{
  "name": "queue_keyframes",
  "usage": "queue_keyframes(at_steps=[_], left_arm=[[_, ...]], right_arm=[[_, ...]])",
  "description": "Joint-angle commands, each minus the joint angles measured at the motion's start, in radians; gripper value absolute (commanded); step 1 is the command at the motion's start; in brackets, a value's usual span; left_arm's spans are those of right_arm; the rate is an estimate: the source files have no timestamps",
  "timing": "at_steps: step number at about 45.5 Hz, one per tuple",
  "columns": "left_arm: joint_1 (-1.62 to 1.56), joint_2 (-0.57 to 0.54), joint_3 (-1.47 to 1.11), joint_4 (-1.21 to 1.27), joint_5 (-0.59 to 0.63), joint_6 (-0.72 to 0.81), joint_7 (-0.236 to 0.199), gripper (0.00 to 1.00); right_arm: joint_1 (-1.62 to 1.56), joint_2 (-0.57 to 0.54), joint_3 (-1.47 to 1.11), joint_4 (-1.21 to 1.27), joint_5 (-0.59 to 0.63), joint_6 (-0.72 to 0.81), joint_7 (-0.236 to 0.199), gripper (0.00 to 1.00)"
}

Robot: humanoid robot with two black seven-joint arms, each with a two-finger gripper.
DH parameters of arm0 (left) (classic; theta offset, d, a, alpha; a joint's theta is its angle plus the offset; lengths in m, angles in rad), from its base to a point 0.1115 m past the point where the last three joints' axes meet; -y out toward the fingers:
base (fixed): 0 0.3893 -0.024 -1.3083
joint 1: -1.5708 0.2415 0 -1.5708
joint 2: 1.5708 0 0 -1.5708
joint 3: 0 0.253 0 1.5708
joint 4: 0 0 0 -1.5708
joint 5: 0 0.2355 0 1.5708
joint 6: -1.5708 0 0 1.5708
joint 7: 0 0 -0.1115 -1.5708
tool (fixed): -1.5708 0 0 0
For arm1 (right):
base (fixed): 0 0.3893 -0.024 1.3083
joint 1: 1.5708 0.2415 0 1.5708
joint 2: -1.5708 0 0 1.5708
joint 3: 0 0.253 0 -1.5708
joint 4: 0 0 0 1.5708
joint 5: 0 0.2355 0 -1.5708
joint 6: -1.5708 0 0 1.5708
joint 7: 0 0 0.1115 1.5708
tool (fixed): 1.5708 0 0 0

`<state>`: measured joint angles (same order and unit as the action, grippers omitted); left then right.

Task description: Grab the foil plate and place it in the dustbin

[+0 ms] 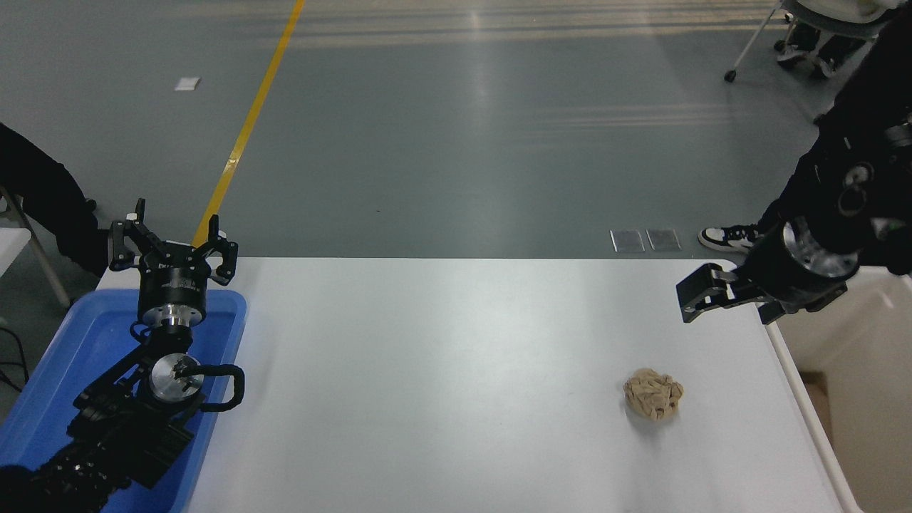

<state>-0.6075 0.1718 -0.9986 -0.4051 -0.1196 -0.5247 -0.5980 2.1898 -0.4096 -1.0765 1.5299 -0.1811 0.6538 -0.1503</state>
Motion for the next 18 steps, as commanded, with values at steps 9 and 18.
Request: queue_keyframes(at_steps=[9,18], left_arm=[[0.0,0.0,0.0,0.0,-0.002,0.0,0.0,0.99],[0.0,0.0,0.0,0.0,-0.002,0.0,0.0,0.99]], right_arm=[[0.196,0.259,0.021,0.042,0.226,0.098,0.003,1.0],[0.209,0.264,0.017,0.042,0.241,0.098,0.005,1.0]])
